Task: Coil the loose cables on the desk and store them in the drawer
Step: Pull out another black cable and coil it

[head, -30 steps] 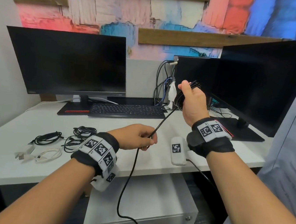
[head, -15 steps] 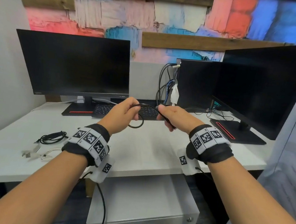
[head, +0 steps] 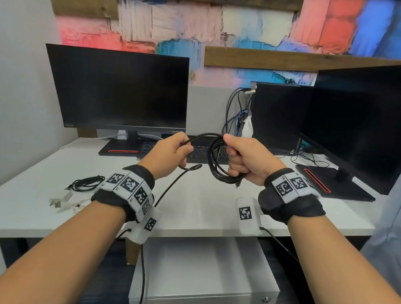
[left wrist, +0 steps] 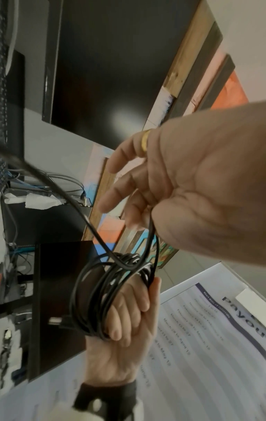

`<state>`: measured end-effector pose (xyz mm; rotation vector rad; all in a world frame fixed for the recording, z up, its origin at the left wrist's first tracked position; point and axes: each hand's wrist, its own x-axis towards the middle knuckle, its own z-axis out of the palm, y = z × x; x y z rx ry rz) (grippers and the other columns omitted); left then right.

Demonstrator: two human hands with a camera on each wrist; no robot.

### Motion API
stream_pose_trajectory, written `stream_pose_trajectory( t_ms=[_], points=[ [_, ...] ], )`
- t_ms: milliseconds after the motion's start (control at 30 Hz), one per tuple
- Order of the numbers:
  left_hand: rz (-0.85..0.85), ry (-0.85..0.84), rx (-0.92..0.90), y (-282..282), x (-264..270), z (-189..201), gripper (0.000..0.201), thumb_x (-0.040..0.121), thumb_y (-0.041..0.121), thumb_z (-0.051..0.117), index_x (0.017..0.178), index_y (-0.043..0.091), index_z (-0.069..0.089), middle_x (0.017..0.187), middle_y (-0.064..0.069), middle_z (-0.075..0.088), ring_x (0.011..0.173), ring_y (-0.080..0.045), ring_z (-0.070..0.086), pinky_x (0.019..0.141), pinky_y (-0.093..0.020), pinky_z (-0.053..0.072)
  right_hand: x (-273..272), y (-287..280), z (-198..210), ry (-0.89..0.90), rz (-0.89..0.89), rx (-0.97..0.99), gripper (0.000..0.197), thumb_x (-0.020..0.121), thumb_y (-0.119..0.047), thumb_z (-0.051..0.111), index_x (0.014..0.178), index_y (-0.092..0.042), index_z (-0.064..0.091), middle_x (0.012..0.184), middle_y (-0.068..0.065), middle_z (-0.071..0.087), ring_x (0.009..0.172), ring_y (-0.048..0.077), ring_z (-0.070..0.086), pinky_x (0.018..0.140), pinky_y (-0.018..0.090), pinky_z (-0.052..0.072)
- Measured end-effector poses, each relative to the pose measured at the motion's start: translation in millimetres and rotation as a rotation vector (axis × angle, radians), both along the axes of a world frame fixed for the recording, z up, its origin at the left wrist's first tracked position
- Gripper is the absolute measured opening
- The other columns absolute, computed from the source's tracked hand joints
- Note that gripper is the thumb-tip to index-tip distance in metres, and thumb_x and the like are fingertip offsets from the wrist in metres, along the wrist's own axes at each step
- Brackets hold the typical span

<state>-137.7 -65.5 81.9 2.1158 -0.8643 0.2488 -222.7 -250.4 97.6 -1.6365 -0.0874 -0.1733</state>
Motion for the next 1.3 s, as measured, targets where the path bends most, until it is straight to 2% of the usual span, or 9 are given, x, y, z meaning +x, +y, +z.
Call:
stream_pose_trajectory(
  t_ms=[167, 433, 533, 633, 733, 833, 967, 1167, 1300],
  points=[
    [0.001, 0.004, 0.078, 9.5, -2.1, -6.7, 0.014, 0.094, 0.023, 0.046, 0.086, 0.013, 0.053, 0.066, -0.002, 0.060, 0.068, -0.020, 0.063, 0.076, -0.039, 0.054, 1.3, 4.5, 3.9, -0.033, -0.011, 0.092, 0.044, 0.100, -0.030, 0.045, 0.058, -0.017, 0.037, 0.042, -0.007, 0.024, 0.034, 0.008, 0.018, 0.039, 0.020, 0.019],
    [0.022, 0.068, 0.163, 23.1, -3.3, -21.2, 0.010, 0.095, 0.027, 0.048, 0.091, 0.018, 0.052, 0.069, -0.004, 0.062, 0.059, -0.018, 0.051, 0.060, -0.035, 0.050, 0.3, 1.8, 16.2, -0.148, -0.039, 0.426, 0.046, 0.098, -0.030, 0.049, 0.055, -0.021, 0.035, 0.043, -0.008, 0.025, 0.035, 0.006, 0.023, 0.035, 0.019, 0.020],
    [0.038, 0.032, 0.182, 26.6, -8.0, -28.7, 0.016, 0.096, 0.028, 0.049, 0.110, 0.023, 0.042, 0.071, -0.004, 0.063, 0.063, -0.017, 0.057, 0.067, -0.036, 0.051, -0.9, 1.0, 25.6, -0.177, -0.081, 0.599, 0.045, 0.099, -0.033, 0.046, 0.057, -0.019, 0.037, 0.047, -0.004, 0.047, 0.036, 0.007, 0.038, 0.036, 0.018, 0.033],
    [0.039, -0.016, 0.223, 28.1, -12.2, -37.4, 0.022, 0.098, 0.029, 0.045, 0.117, 0.022, 0.039, 0.072, -0.004, 0.063, 0.064, -0.016, 0.059, 0.069, -0.034, 0.051, -3.5, 4.5, 34.7, -0.198, -0.043, 0.761, 0.040, 0.099, -0.034, 0.045, 0.064, -0.016, 0.043, 0.077, 0.010, 0.073, 0.061, 0.016, 0.071, 0.052, 0.023, 0.056],
    [0.010, -0.065, 0.348, 28.0, -13.0, -44.3, 0.026, 0.099, 0.031, 0.041, 0.124, 0.025, 0.044, 0.077, -0.003, 0.066, 0.070, -0.018, 0.060, 0.072, -0.032, 0.050, -0.9, 12.5, 38.2, -0.218, 0.041, 0.851, 0.038, 0.100, -0.031, 0.044, 0.067, -0.012, 0.048, 0.094, 0.019, 0.073, 0.084, 0.026, 0.073, 0.073, 0.032, 0.059],
    [-0.011, -0.109, 0.436, 26.5, -13.4, -47.9, 0.034, 0.099, 0.027, 0.041, 0.133, 0.024, 0.046, 0.095, -0.006, 0.068, 0.090, -0.022, 0.062, 0.082, -0.032, 0.048, 4.5, 22.3, 35.5, -0.221, 0.067, 0.866, 0.033, 0.100, -0.027, 0.045, 0.072, -0.011, 0.052, 0.099, 0.020, 0.071, 0.087, 0.026, 0.072, 0.077, 0.034, 0.058],
    [-0.071, -0.039, 0.436, 22.9, -20.0, -49.0, 0.035, 0.099, 0.022, 0.041, 0.134, 0.023, 0.043, 0.093, 0.002, 0.070, 0.093, -0.020, 0.061, 0.085, -0.033, 0.048, 17.0, 29.9, 26.8, -0.238, 0.001, 0.838, 0.017, 0.100, -0.018, 0.046, 0.097, -0.005, 0.058, 0.120, 0.017, 0.062, 0.110, 0.028, 0.062, 0.086, 0.034, 0.055],
    [-0.188, 0.048, 0.409, 23.7, -25.4, -41.3, 0.005, 0.096, 0.020, 0.047, 0.100, 0.019, 0.050, 0.089, 0.008, 0.072, 0.079, -0.014, 0.057, 0.069, -0.022, 0.043, 29.3, 30.3, 24.1, -0.297, -0.229, 0.641, 0.013, 0.096, -0.017, 0.053, 0.085, -0.011, 0.057, 0.074, -0.003, 0.056, 0.075, 0.008, 0.054, 0.080, 0.024, 0.043],
    [-0.230, 0.081, 0.445, 29.2, -27.3, -32.7, 0.007, 0.096, 0.022, 0.047, 0.099, 0.023, 0.053, 0.079, 0.010, 0.065, 0.073, -0.013, 0.053, 0.069, -0.022, 0.042, 29.8, 31.0, 18.4, -0.284, -0.407, 0.223, 0.034, 0.092, -0.037, 0.059, 0.087, -0.003, 0.063, 0.100, 0.026, 0.065, 0.103, 0.038, 0.061, 0.091, 0.043, 0.047]
  ],
)
